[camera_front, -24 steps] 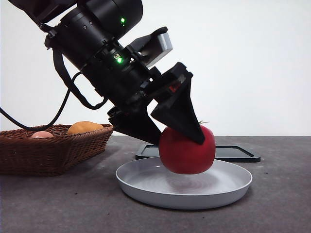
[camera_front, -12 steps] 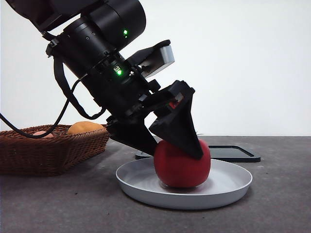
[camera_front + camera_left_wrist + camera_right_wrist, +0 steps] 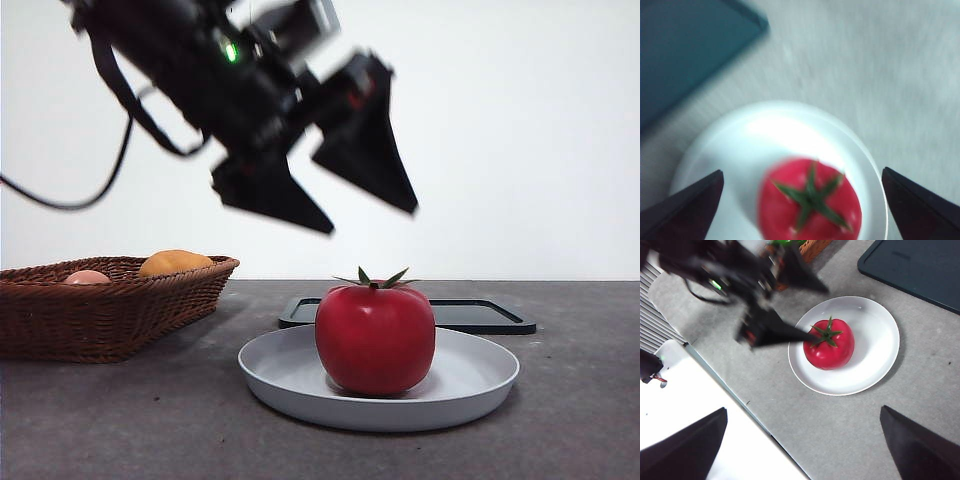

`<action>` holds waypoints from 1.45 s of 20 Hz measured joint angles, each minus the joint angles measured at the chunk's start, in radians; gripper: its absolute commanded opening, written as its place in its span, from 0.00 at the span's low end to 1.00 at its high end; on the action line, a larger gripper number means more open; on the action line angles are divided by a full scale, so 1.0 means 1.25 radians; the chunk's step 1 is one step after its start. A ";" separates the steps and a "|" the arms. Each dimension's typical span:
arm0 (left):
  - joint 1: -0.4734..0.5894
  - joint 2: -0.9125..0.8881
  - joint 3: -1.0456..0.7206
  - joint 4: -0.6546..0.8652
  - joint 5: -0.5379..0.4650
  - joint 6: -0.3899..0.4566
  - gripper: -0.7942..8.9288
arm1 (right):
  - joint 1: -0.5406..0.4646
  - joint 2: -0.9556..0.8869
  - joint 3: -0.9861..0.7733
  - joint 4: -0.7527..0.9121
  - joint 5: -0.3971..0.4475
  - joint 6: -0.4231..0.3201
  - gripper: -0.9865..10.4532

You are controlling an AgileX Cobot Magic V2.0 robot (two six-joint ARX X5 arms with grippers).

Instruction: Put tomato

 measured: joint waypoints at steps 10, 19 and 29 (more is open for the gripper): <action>0.189 -0.350 0.001 -0.174 -0.014 -0.087 0.60 | 0.000 0.002 0.000 0.036 0.005 0.000 0.51; 0.291 -0.634 0.001 -0.634 0.078 -0.062 0.60 | 0.000 0.064 0.000 0.044 0.005 0.000 0.51; 0.291 -0.675 0.001 -0.741 0.174 -0.041 0.60 | 0.001 0.089 0.000 0.046 0.002 0.000 0.51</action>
